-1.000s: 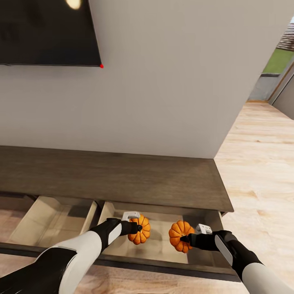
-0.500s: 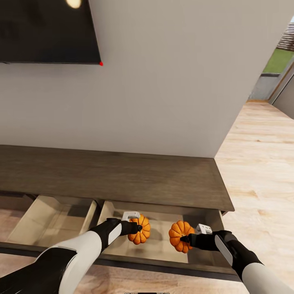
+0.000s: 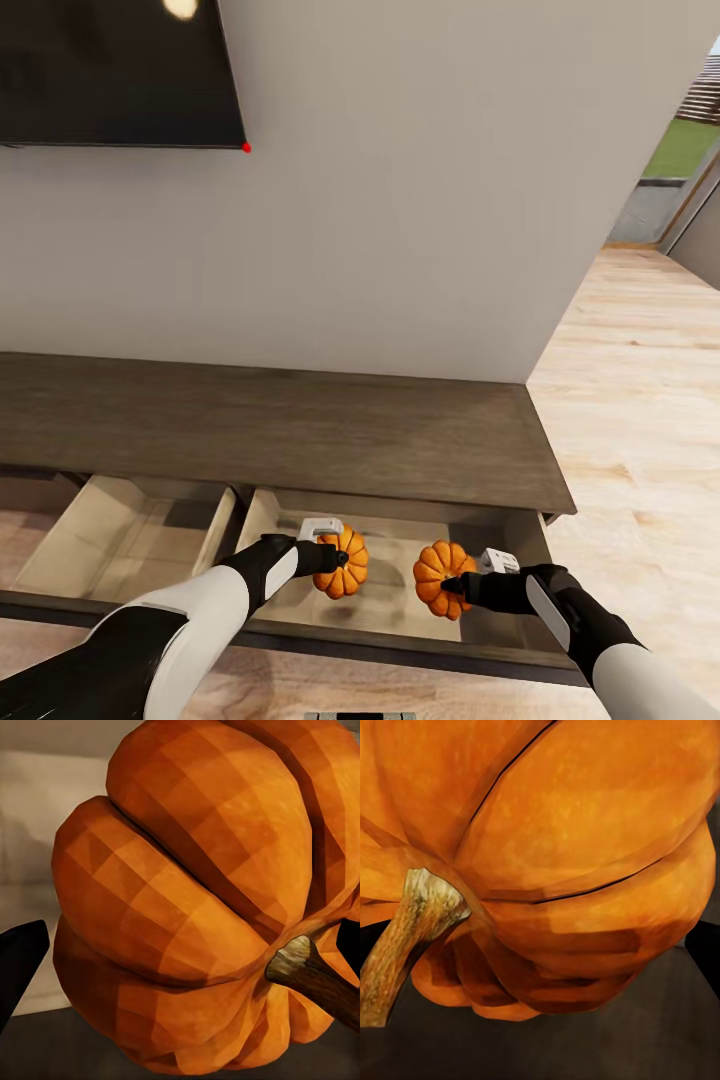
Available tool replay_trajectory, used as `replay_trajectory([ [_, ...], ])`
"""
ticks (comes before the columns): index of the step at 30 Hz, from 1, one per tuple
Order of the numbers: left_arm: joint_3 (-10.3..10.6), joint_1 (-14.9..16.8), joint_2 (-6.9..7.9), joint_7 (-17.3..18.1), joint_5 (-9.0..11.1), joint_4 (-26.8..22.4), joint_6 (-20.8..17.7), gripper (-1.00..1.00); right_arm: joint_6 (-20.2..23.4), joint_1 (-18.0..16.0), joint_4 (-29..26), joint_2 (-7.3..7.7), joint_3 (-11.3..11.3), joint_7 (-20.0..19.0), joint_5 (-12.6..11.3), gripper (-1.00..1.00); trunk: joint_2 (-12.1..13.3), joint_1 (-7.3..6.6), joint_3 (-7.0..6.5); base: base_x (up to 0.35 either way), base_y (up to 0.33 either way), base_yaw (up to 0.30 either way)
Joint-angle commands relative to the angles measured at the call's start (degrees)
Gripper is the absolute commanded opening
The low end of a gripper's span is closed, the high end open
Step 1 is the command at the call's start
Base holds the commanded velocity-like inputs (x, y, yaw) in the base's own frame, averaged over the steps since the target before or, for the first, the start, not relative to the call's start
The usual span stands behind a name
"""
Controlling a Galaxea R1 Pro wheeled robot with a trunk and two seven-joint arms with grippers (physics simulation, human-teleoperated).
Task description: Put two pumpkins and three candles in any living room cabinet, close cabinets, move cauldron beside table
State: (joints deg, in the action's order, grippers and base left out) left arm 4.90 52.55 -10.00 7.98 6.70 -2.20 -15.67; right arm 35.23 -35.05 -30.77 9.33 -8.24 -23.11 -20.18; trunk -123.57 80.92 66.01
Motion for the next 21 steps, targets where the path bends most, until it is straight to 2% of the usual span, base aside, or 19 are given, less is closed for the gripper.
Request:
replay_trajectory([
  [1,0.46,0.01,0.00,0.02,0.60,-0.09,-0.32,-1.00,0.19,-0.02,-0.08,0.07,-0.28,0.16,-0.17,-1.00,-0.02,-0.01,0.04,0.000,0.000,0.000],
  [10,0.46,0.01,0.00,0.06,0.60,-0.09,-0.32,-1.00,0.19,-0.02,-0.08,0.07,-0.29,0.17,-0.13,-1.00,-3.63,1.97,1.66,0.000,0.000,0.000],
  [21,0.46,0.01,0.00,0.10,0.60,-0.18,-0.24,-1.00,0.19,-0.02,-0.08,0.07,-0.29,0.16,-0.20,-1.00,-3.63,1.97,1.66,0.000,0.000,0.000],
])
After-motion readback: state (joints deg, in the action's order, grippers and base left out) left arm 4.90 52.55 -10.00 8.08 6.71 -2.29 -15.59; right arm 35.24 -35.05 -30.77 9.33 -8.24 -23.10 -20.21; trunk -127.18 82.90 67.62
